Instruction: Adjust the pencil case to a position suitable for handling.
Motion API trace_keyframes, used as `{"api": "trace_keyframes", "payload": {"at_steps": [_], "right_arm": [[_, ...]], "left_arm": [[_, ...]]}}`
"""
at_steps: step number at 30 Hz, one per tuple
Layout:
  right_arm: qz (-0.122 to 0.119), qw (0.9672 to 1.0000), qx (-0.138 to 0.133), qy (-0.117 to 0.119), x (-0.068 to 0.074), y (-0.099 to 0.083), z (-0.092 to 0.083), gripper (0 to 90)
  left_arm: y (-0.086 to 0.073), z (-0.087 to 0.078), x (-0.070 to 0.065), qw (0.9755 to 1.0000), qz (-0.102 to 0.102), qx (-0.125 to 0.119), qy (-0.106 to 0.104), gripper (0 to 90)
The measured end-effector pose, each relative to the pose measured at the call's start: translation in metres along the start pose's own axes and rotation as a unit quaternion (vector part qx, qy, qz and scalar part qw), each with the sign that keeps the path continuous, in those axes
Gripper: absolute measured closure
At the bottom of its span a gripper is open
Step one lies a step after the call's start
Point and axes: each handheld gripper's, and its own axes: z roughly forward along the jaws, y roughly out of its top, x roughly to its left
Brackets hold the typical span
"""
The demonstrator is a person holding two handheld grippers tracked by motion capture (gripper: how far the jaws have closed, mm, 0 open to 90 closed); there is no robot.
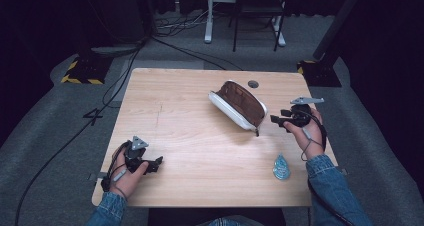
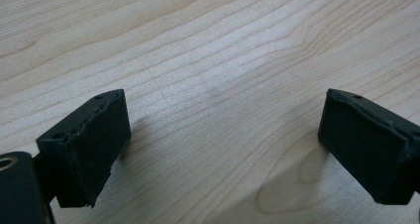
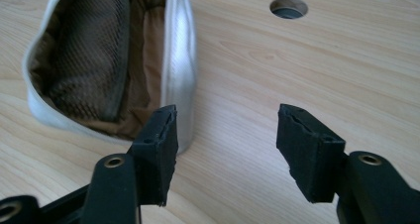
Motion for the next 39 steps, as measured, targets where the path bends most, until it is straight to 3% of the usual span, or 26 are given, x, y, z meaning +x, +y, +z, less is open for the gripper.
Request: {"api": "trace_keyframes", "payload": {"at_steps": [8, 18, 28, 39], "right_arm": [[0.004, 0.9998, 0.009, 0.015, 0.007, 0.018, 0.019, 34.8], [-0.003, 0.9993, 0.032, 0.022, 0.012, 0.028, 0.046, 31.7], [0.008, 0.9982, 0.053, 0.026, 0.014, 0.029, 0.074, 35.7], [0.019, 0.9967, 0.074, 0.028, 0.01, 0.027, 0.086, 45.5]], "left_arm": [[0.0, 0.0, 0.0, 1.0, -0.001, -0.001, 0.0, 6.1], [0.0, 0.0, -0.001, 1.0, -0.002, -0.002, 0.003, 6.2], [0.0, 0.0, -0.001, 1.0, -0.002, -0.001, 0.002, 6.0], [0.0, 0.0, -0.001, 1.0, -0.002, -0.001, 0.002, 6.0]]}}
